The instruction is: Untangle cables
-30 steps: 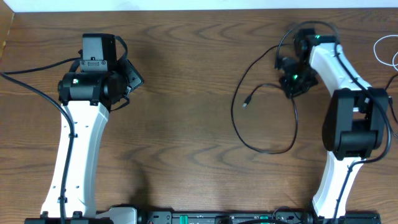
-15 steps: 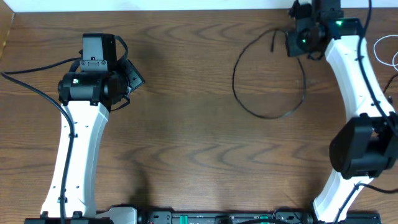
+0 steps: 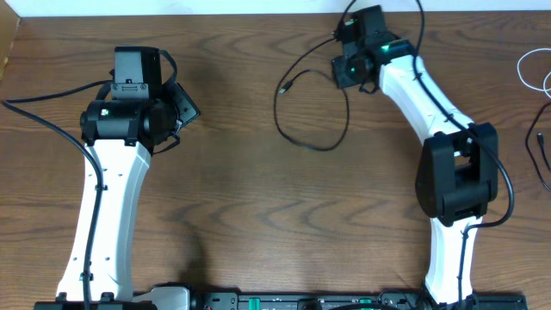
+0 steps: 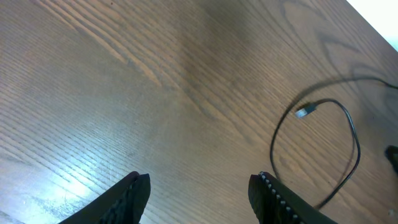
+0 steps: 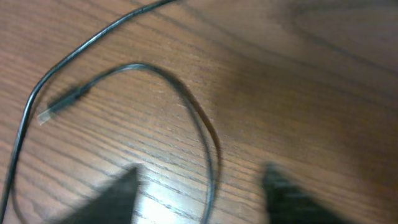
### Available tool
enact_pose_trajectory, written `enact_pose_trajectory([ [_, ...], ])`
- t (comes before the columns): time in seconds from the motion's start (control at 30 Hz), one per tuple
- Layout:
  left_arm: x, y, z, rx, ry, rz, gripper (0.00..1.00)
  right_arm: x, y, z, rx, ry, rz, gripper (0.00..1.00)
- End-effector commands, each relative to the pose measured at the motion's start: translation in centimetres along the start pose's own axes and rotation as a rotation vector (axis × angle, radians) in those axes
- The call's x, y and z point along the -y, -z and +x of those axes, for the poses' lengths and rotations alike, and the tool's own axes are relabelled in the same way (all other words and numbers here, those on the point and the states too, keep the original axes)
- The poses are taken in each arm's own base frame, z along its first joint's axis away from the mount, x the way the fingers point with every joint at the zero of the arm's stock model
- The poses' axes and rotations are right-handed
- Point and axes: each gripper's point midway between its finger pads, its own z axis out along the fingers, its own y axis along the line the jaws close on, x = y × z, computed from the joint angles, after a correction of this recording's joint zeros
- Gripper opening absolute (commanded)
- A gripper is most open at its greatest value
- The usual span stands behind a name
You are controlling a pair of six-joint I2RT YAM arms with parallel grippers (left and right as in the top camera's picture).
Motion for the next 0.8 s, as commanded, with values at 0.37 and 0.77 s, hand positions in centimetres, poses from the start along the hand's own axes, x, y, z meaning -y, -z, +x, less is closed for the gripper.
enact_pose_trajectory([
  [0.37,-0.2,-0.2,0.2,-0.013,0.011,-0.004,0.56,-9.8,0.4,1.5,-0.041,0.111,-0.259,0.80],
  [0.77,-0.2,-0.2,0.2,-0.012,-0.008,-0.004,0.57,-16.6,0.2,10.2,-0.263,0.561,-0.456,0.62],
])
